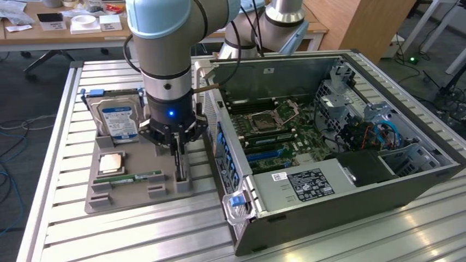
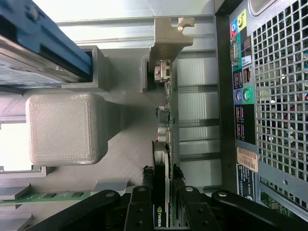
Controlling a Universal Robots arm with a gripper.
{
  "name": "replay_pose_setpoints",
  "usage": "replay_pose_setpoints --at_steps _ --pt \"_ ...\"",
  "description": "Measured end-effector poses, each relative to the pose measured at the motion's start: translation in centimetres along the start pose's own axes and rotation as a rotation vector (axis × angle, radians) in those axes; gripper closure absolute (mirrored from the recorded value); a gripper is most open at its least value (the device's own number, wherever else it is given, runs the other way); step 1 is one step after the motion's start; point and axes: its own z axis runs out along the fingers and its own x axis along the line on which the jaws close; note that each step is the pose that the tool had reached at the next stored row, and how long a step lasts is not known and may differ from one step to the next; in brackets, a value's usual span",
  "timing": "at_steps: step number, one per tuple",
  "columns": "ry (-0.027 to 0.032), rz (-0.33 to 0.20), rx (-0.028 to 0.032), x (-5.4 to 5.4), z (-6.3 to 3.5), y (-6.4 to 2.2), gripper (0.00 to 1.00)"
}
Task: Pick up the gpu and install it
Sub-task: 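Pick up the gpu and move the gpu toward the slot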
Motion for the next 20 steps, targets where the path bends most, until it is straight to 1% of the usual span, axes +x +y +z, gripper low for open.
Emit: replay_pose_setpoints --at_steps 4,12,13,14,20 --pt "0.0001 -0.001 0.0000 0.0 0.00 0.00 0.74" --pt "0.0007 -0.019 0.0005 0.0 0.06 0.00 0.74" --pt "0.0000 -0.019 -0.0002 0.0 -0.12 0.02 0.74" --pt "0.0006 -0.019 0.0004 0.0 -0.68 0.03 0.74" --pt "0.0006 -0.019 0.0004 -0.1 -2.31 0.10 0.74"
